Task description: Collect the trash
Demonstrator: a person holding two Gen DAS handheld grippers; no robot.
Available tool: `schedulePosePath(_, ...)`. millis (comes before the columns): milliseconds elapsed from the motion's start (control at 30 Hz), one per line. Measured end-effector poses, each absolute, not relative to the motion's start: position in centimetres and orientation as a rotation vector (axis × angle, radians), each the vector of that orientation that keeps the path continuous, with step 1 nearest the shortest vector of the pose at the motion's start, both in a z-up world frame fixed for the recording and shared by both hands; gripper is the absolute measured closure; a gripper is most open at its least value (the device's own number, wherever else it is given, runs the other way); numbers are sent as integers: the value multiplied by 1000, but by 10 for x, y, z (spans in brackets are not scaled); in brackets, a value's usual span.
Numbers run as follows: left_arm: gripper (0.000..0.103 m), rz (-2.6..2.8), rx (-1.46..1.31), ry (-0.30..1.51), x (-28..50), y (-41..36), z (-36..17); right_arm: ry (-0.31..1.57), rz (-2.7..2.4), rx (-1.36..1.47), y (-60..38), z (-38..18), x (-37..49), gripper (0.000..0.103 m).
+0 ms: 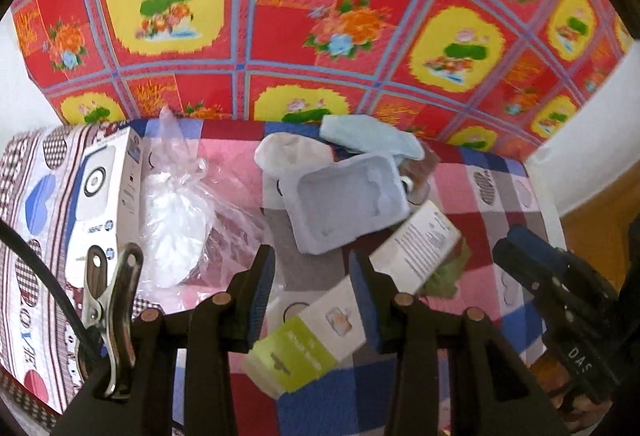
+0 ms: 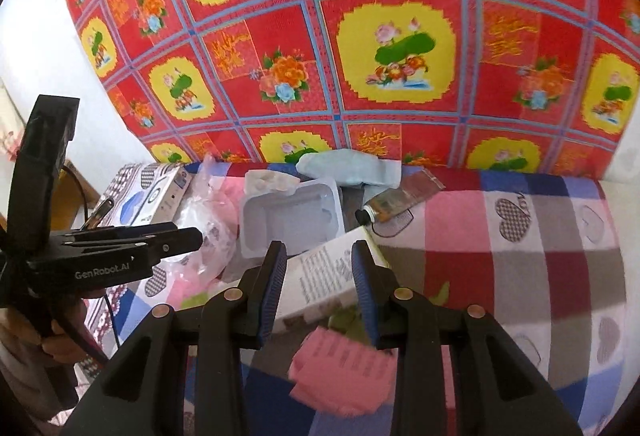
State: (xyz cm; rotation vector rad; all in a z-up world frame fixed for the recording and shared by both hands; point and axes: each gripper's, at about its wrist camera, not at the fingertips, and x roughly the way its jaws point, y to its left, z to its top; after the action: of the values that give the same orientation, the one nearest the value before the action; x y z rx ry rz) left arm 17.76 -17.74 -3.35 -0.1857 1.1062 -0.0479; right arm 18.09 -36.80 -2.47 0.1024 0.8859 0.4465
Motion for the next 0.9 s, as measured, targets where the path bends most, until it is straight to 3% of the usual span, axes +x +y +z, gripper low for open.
schedulePosePath(900,63,73,-286,1207,230,-179,-97,1068,547,-5,-342,-95,276,68)
